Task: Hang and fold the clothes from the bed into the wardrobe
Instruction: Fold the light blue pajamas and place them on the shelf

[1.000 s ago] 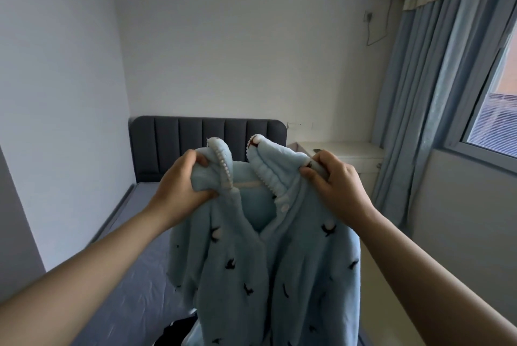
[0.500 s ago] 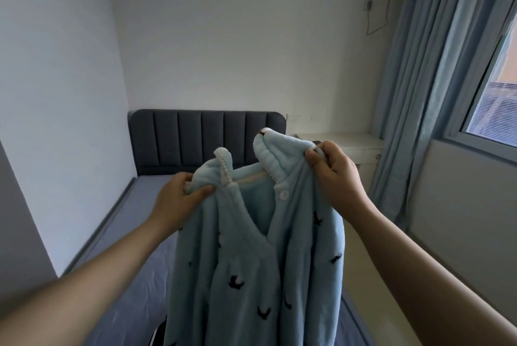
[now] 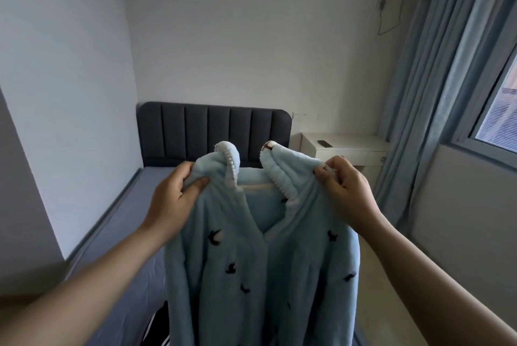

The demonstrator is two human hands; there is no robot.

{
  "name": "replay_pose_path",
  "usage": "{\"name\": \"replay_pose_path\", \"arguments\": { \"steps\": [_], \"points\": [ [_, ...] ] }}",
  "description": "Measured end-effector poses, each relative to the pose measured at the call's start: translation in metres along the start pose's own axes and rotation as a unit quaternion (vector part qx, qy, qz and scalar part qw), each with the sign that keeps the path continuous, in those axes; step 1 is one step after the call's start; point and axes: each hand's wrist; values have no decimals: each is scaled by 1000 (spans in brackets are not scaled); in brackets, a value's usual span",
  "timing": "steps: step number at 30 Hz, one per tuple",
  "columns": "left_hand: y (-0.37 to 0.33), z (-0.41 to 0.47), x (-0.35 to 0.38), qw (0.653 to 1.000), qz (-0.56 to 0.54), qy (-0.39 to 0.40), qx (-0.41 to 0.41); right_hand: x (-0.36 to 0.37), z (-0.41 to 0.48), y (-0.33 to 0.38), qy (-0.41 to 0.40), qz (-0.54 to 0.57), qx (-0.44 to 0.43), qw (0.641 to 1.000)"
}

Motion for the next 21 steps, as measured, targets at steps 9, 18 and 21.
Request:
{"name": "replay_pose_path", "arguments": {
  "steps": [9, 18, 21],
  "points": [
    [-27, -38, -47, 999, -11, 0, 43, 2, -42, 43, -65, 23, -13, 998],
    [-51, -62, -117, 996, 5, 9, 87, 0, -74, 112, -75, -15, -76, 994],
    [-56, -70, -131, 994, 25, 22, 103, -2, -85, 122, -70, -18, -82, 994]
  ]
}}
Point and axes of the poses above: each hand's wrist, its own z-axis towards the middle knuckle, its own x-axis out of the palm, y = z × x, and after that the axes turned 8 degrees about y, right-handed
